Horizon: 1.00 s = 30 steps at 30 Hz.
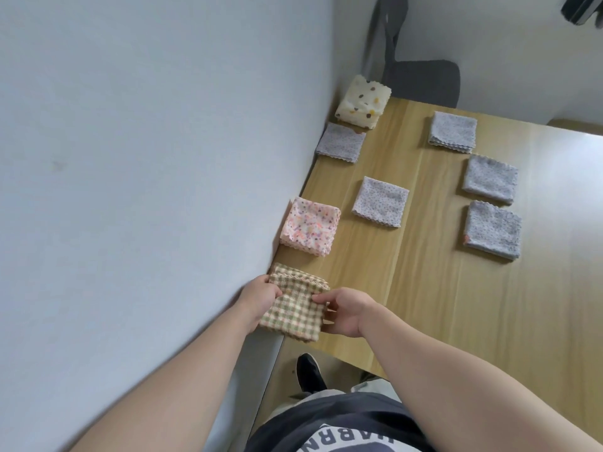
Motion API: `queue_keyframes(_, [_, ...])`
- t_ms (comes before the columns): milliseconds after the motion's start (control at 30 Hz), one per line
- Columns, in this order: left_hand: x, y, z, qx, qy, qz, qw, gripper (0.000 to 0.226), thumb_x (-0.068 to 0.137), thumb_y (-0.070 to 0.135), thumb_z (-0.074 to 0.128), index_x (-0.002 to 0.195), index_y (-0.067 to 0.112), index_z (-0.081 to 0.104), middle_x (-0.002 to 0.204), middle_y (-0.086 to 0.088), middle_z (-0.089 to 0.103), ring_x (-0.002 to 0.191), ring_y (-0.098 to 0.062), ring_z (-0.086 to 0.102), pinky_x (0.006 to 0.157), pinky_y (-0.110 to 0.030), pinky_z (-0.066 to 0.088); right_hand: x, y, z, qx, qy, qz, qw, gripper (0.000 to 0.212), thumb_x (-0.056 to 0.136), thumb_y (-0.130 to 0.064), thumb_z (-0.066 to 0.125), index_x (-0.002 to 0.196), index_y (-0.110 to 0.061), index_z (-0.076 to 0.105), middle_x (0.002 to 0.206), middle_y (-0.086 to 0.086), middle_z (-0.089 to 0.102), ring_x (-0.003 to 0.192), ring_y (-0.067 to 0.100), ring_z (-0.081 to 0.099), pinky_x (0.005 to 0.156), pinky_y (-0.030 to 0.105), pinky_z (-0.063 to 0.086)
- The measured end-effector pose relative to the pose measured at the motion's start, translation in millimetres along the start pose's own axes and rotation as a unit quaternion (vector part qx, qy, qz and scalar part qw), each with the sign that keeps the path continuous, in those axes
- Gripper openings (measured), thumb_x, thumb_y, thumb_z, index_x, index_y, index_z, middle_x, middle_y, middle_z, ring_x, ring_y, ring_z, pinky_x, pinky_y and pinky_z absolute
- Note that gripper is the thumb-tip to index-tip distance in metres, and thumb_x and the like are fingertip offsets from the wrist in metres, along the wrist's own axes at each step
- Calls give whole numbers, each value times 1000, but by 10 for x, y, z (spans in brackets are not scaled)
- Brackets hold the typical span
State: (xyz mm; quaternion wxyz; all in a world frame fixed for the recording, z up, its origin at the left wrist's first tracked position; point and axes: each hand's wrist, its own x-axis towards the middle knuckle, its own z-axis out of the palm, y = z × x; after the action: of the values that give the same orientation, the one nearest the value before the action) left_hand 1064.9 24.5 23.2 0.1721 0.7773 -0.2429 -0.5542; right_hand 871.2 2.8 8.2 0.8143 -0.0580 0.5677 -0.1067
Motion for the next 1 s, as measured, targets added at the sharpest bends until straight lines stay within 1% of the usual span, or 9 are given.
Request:
queue_keyframes(100, [47, 16, -5, 7, 15, 8, 1000, 24, 93, -3, 52, 104, 13, 65, 107, -12, 69, 90, -22, 62, 72, -30, 49, 65, -52, 21, -50, -7, -12, 999, 32, 88, 5, 69, 118, -5, 64, 115, 15, 71, 108, 33, 68, 89, 56, 57])
queue_keyframes(233, [90, 23, 24, 37, 42, 27, 998, 27, 96, 0, 50, 116, 13, 62, 101, -6, 69, 79, -16, 64, 63, -25, 50, 166, -81, 65, -91, 14, -53, 994, 32, 90, 2, 69, 119, -10, 62, 111, 13, 73, 102, 31, 70, 82, 54, 60])
queue_keyframes(433, [158, -19, 89, 190, 84, 62, 976, 45, 99, 21, 52, 143, 14, 49, 136, -7, 61, 123, -27, 58, 103, -37, 46, 292, -60, 77, -100, 43, -101, 989, 34, 91, -1, 69, 121, -12, 59, 110, 11, 73, 97, 28, 73, 80, 50, 62])
queue_keyframes(500, [148, -21, 106, 229, 105, 83, 964, 44, 101, 24, 52, 144, 14, 46, 136, -8, 60, 124, -29, 57, 104, -38, 45, 320, -45, 79, -130, 54, -116, 983, 36, 92, -5, 70, 124, -13, 58, 109, 7, 72, 94, 27, 74, 79, 47, 63])
queue_keyframes(633, [33, -40, 163, 342, 169, 176, 907, 39, 102, 23, 50, 140, 14, 44, 136, -7, 53, 117, -28, 59, 91, -41, 50, 355, -39, 117, -237, 101, -149, 955, 46, 92, -20, 73, 132, -20, 51, 110, 1, 68, 94, 23, 71, 72, 42, 64])
queue_keyframes(767, [-81, -44, 207, 431, 212, 307, 821, 34, 90, 17, 58, 124, 11, 56, 123, -5, 55, 106, -25, 57, 79, -35, 52, 308, -39, 161, -322, 142, -148, 924, 45, 92, -31, 72, 124, -22, 42, 102, -3, 61, 87, 20, 69, 61, 32, 62])
queue_keyframes(833, [-92, -33, 216, 472, 161, 347, 794, 31, 91, 21, 54, 121, 14, 58, 122, -2, 56, 110, -23, 55, 91, -35, 49, 273, -44, 170, -340, 164, -141, 915, 48, 90, -35, 73, 122, -20, 40, 100, 0, 59, 85, 21, 68, 57, 30, 61])
queue_keyframes(900, [-73, -42, 220, 497, 91, 340, 793, 34, 94, 27, 51, 126, 18, 55, 130, 1, 53, 122, -20, 50, 103, -36, 44, 249, -39, 171, -342, 172, -131, 914, 49, 89, -38, 73, 119, -20, 39, 101, 2, 60, 85, 21, 69, 59, 32, 62])
queue_keyframes(1000, [-55, -68, 209, 532, 45, 310, 786, 45, 93, 34, 53, 134, 19, 49, 137, 1, 46, 129, -20, 44, 101, -38, 45, 203, -11, 150, -324, 180, -118, 921, 55, 87, -42, 73, 125, -19, 40, 105, 3, 62, 89, 21, 69, 63, 35, 64])
